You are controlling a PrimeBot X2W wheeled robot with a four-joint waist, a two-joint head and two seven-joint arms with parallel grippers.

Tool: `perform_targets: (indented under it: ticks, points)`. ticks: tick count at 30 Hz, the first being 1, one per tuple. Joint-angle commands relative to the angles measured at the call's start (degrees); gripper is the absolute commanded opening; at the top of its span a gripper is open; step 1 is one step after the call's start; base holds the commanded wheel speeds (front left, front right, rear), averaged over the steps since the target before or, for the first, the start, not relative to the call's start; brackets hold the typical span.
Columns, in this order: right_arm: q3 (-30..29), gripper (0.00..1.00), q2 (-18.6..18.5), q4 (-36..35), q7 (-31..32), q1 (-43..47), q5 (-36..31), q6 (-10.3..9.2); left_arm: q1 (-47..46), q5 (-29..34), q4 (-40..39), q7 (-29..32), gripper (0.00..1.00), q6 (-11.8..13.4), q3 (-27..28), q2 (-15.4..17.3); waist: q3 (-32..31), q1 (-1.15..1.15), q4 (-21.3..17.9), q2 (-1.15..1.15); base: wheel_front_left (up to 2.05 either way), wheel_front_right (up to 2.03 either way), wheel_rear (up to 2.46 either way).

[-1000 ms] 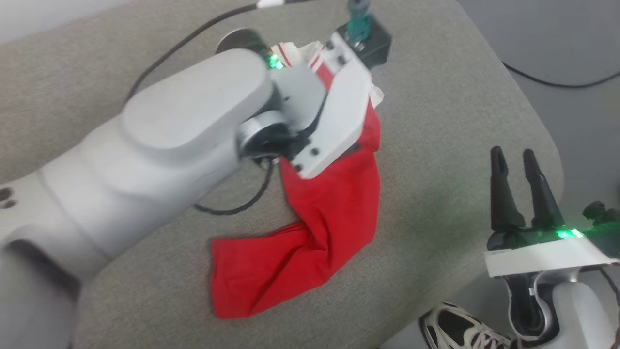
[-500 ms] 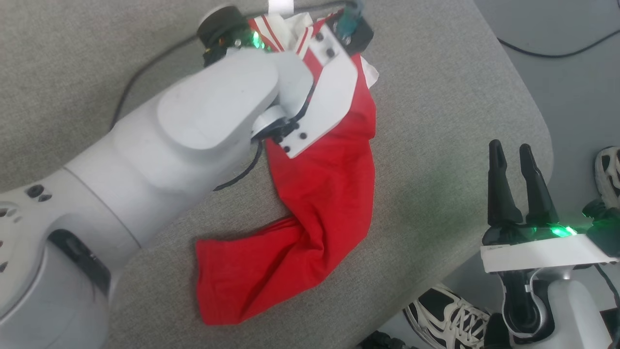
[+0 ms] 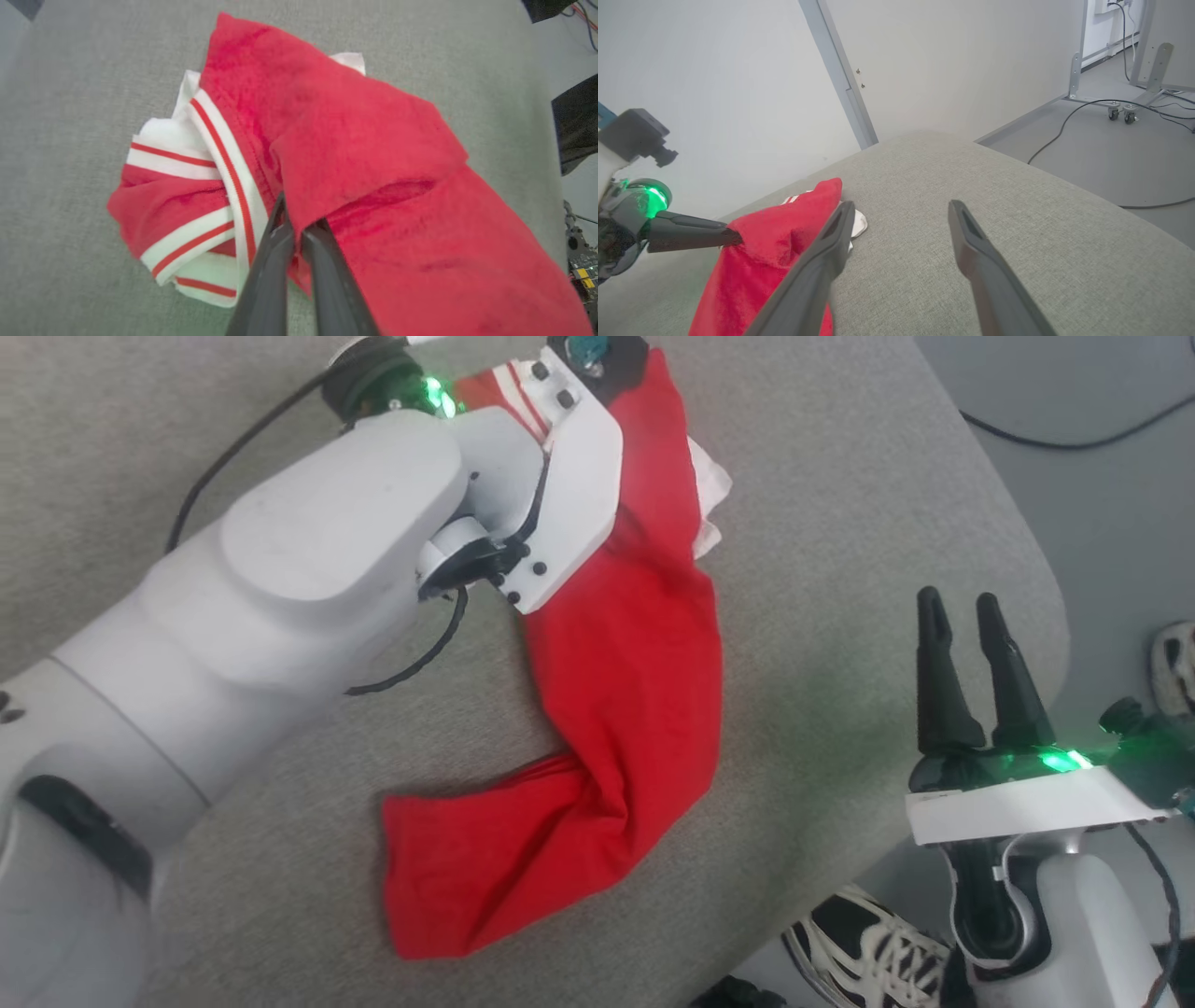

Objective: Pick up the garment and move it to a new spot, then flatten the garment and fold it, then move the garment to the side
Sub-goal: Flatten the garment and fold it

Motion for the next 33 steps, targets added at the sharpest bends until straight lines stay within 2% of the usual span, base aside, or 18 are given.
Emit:
perform_targets:
  ticks: [1, 2, 3, 7, 13, 18, 19, 20, 21, 22, 27, 33]
  points:
    - [-0.46, 1.0, -0.15, 0.34, -0.17, -0.2, -0.54, 0.02, -0.4, -1.71, -1.44, -1.27, 0.0, -0.08, 0.08, 1.18, -1.46, 0.0, 2.08, 0.0, 0.0, 0.0, 0.0]
    - [-0.46, 1.0, -0.15, 0.34, -0.17, -0.2, -0.54, 0.02, -0.4, -1.71, -1.44, -1.27, 0.0, -0.08, 0.08, 1.18, -1.46, 0.0, 2.08, 0.0, 0.0, 0.0, 0.0]
    - [-0.84, 1.0, -0.73, 0.26, -0.17, -0.03, -0.88, 0.02, 0.08, -2.88, -3.68, -2.28, 0.0, -0.08, 0.11, 3.48, -2.38, 0.0, 3.86, 0.0, 0.0, 0.0, 0.0]
    - [-1.02, 1.0, -1.94, -0.06, -0.17, -0.17, -1.39, 0.02, 1.82, -5.51, -7.62, -4.75, 0.0, -0.08, 0.09, 9.41, -3.65, 0.0, 6.82, 0.0, 0.0, 0.0, 0.0]
    - [-1.19, 1.0, -3.54, -0.3, -0.17, -0.21, -1.54, 0.02, 6.66, -8.26, -9.96, -7.21, 0.0, -0.08, 0.08, 19.09, -4.01, 0.0, 9.07, 0.0, 0.0, 0.0, 0.0]
    - [-2.09, 1.0, -4.36, -0.75, -0.17, 0.8, -1.33, 0.02, 10.85, -7.29, -8.02, -8.78, 0.0, -0.07, -0.1, 23.69, -3.82, 0.0, 10.39, 0.0, 0.0, 0.0, 0.0]
    - [-2.28, 1.0, -4.49, -0.89, -0.17, 0.92, -1.34, 0.02, 11.49, -6.86, -7.58, -8.93, 0.12, 0.0, -0.18, 24.22, -3.87, 0.0, 10.63, 0.0, 0.0, 0.0, 0.0]
    - [-2.42, 1.0, -4.58, -1.02, -0.17, 1.06, -1.38, 0.02, 11.82, -6.52, -7.46, -8.99, 0.36, 0.05, -0.22, 24.56, -3.95, 0.0, 10.85, 0.0, 0.0, 0.0, 0.0]
    - [-2.51, 1.0, -4.64, -1.12, -0.17, 1.16, -1.42, 0.02, 11.57, -5.85, -7.72, -8.98, 0.79, 0.05, -0.22, 24.78, -4.04, 0.0, 11.02, 0.0, 0.0, 0.0, 0.0]
    - [-2.67, 1.0, -4.77, -1.17, -0.17, 1.45, -1.49, 0.02, 10.99, -5.29, -8.19, -8.75, 1.0, 0.05, -0.2, 24.71, -4.25, 0.0, 11.28, 0.0, 0.0, 0.0, 0.0]
    - [-2.55, 1.0, -4.95, -1.26, -0.17, 1.97, -1.76, 0.02, 4.68, -2.91, -13.72, -6.44, 1.0, -0.02, 0.14, 23.23, -4.88, 0.0, 11.69, 0.0, 0.0, 0.0, 0.0]
    - [-1.99, 1.0, -4.25, -1.13, -0.17, 2.09, -1.24, 0.02, -0.2, -4.93, -20.86, -0.88, 1.0, -0.02, 0.03, 17.17, -4.8, 0.0, 10.46, 0.0, 0.0, 0.0, 0.0]
